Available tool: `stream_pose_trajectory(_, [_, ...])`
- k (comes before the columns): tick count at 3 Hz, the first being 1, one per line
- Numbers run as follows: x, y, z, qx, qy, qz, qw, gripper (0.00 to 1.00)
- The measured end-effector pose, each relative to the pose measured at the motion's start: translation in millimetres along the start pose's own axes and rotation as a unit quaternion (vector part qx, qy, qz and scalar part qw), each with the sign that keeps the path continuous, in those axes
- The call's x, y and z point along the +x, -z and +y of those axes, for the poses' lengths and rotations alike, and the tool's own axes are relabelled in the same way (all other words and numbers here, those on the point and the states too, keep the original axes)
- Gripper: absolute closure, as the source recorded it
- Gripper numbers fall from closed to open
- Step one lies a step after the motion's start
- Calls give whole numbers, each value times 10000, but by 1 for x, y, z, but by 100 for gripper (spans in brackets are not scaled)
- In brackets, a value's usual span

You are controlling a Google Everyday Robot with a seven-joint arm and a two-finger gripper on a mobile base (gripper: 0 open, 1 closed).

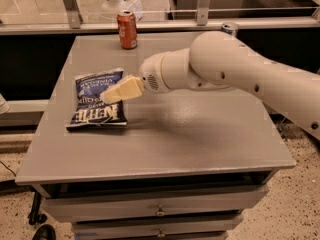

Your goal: Move blue chip bag near coke can

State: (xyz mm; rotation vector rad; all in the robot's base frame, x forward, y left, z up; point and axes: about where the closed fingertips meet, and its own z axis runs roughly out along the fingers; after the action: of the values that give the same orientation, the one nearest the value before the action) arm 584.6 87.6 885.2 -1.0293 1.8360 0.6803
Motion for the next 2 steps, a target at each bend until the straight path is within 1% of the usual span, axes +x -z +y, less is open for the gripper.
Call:
stream_pose_trajectory(1, [4,-17,11,-80,-95,-20,9999,0])
stream_pose_trajectory(2, [11,-29,23,-173,-173,37,9997,0])
